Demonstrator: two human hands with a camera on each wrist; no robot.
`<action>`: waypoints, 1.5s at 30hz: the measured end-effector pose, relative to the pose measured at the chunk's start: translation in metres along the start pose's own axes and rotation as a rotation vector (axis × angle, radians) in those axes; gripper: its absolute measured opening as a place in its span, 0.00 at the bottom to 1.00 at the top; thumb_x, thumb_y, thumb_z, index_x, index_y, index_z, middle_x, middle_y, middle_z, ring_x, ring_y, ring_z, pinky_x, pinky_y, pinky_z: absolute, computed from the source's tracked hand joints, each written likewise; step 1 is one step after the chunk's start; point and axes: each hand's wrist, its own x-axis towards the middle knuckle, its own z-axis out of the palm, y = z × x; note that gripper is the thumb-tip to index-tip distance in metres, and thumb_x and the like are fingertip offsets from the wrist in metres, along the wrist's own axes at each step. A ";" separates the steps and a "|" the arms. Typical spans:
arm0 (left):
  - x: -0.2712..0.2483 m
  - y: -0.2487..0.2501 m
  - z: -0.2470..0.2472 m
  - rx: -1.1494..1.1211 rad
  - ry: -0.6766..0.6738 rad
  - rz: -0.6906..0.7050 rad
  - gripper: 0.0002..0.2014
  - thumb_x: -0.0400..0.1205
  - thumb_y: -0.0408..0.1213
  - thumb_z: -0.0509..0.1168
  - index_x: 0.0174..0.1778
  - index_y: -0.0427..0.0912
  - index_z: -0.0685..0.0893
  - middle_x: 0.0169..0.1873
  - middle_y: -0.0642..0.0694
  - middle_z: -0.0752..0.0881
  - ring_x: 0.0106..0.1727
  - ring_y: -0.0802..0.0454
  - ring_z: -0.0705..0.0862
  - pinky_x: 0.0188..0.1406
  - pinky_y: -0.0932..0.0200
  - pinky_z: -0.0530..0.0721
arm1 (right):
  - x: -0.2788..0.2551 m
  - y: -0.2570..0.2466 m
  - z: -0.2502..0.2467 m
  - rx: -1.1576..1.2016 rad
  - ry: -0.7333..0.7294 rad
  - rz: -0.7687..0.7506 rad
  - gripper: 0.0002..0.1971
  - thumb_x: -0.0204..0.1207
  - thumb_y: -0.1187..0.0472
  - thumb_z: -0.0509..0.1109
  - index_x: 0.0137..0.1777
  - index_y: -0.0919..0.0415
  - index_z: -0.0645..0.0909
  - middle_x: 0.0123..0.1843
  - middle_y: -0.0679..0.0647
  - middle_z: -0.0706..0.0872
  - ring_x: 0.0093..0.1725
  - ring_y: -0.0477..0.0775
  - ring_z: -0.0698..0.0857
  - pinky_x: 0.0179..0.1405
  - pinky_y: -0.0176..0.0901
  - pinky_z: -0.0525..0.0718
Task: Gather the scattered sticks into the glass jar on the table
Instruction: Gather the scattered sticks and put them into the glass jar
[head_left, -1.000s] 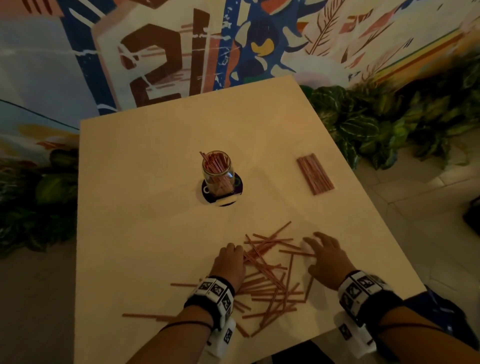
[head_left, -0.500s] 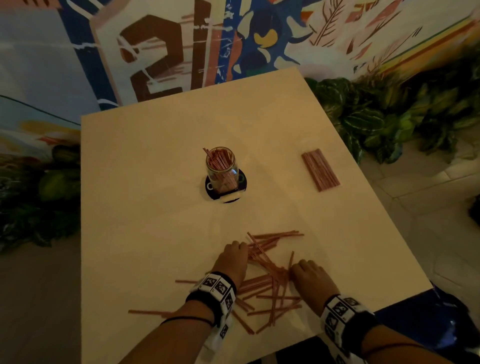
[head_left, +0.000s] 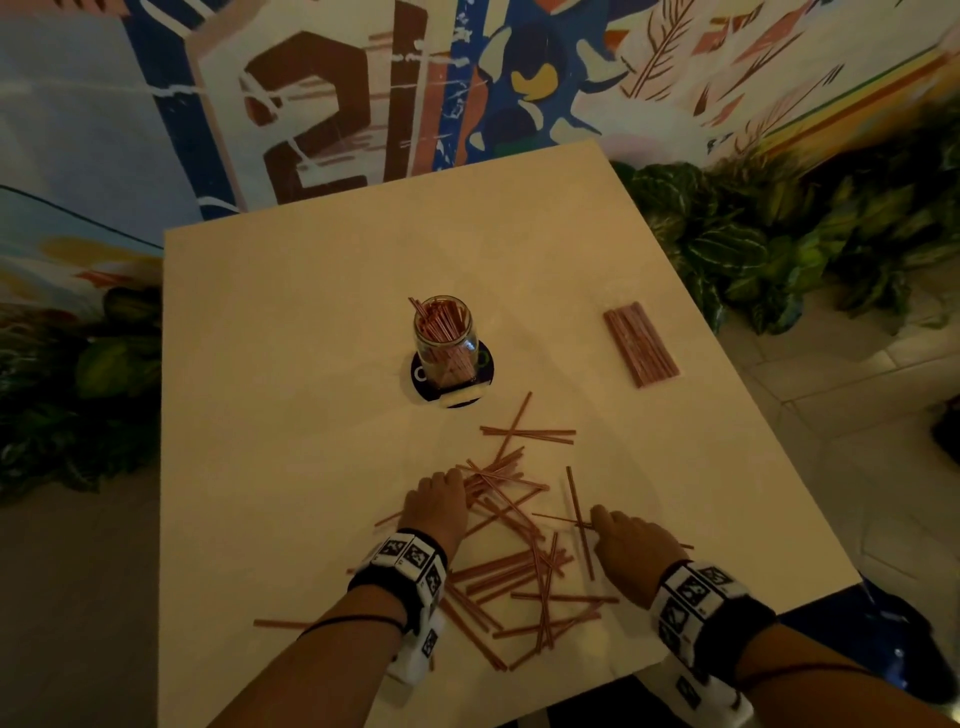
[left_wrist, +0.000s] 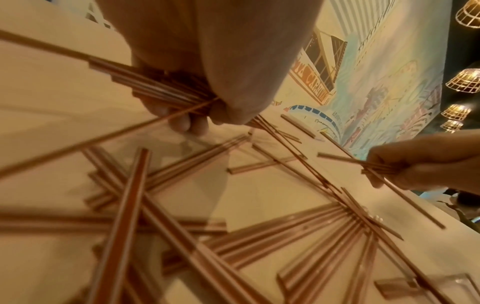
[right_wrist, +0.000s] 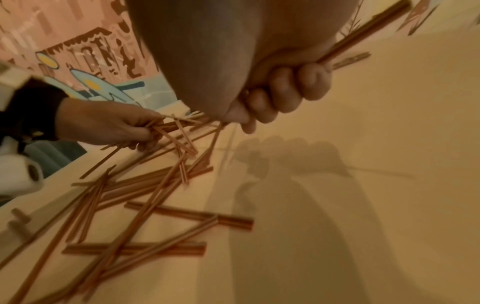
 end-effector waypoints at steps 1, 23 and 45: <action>0.000 -0.003 -0.001 0.002 -0.019 -0.005 0.28 0.84 0.34 0.53 0.80 0.36 0.53 0.75 0.37 0.68 0.74 0.38 0.69 0.74 0.44 0.66 | 0.000 0.002 -0.001 0.004 -0.019 0.038 0.23 0.83 0.55 0.49 0.77 0.57 0.57 0.68 0.56 0.78 0.62 0.58 0.80 0.61 0.50 0.77; -0.032 -0.096 -0.012 -0.129 -0.001 0.025 0.16 0.86 0.51 0.52 0.55 0.42 0.77 0.44 0.41 0.84 0.41 0.41 0.82 0.39 0.54 0.77 | 0.006 -0.035 -0.030 -0.061 -0.163 -0.010 0.29 0.75 0.33 0.57 0.63 0.56 0.73 0.61 0.57 0.81 0.57 0.59 0.82 0.51 0.48 0.79; -0.078 -0.149 0.061 -0.188 -0.084 0.018 0.26 0.78 0.51 0.66 0.73 0.56 0.69 0.67 0.52 0.81 0.66 0.49 0.81 0.63 0.57 0.78 | 0.011 -0.070 0.032 -0.073 0.064 -0.275 0.26 0.79 0.46 0.61 0.71 0.60 0.65 0.68 0.57 0.71 0.63 0.60 0.74 0.64 0.52 0.75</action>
